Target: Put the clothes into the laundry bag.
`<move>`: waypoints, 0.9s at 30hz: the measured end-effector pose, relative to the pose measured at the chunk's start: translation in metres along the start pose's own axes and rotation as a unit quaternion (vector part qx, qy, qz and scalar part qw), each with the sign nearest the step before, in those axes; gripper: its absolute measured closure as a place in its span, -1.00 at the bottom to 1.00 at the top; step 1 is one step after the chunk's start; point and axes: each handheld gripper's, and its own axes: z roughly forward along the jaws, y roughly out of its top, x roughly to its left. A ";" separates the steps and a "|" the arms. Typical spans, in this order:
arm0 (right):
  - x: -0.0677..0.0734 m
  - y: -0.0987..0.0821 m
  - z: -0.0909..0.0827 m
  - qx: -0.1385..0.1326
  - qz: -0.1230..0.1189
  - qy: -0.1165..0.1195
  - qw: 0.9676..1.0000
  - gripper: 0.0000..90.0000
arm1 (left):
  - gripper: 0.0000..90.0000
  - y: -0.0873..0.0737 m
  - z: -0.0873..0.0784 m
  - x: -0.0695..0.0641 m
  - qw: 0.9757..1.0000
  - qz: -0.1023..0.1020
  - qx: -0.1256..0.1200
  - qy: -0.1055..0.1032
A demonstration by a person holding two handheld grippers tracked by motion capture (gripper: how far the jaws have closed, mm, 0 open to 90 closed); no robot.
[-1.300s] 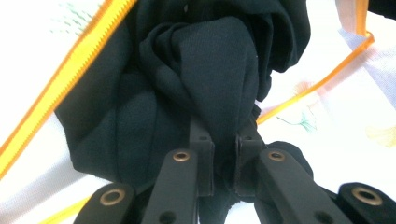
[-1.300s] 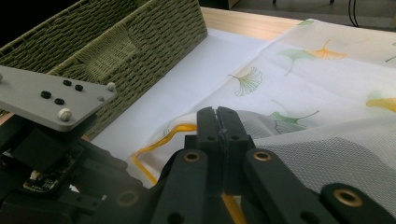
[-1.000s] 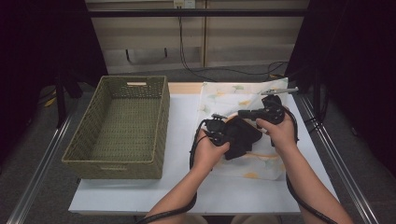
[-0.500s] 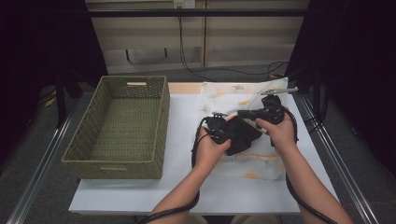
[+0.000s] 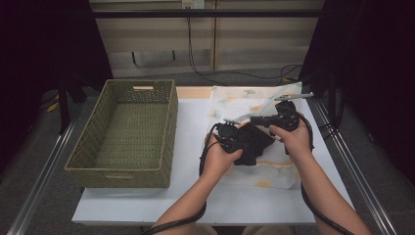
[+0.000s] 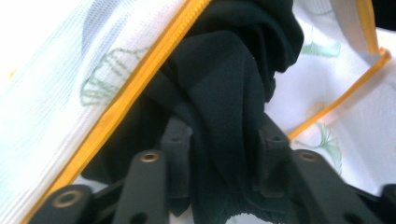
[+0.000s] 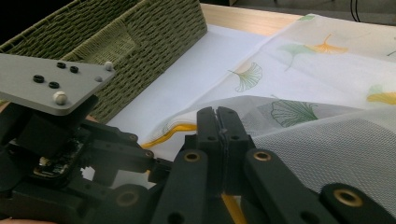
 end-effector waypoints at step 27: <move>-0.013 -0.003 -0.009 -0.002 0.013 -0.015 1.000 0.99 | 0.63 -0.015 -0.001 -0.005 0.997 0.016 0.066 -0.027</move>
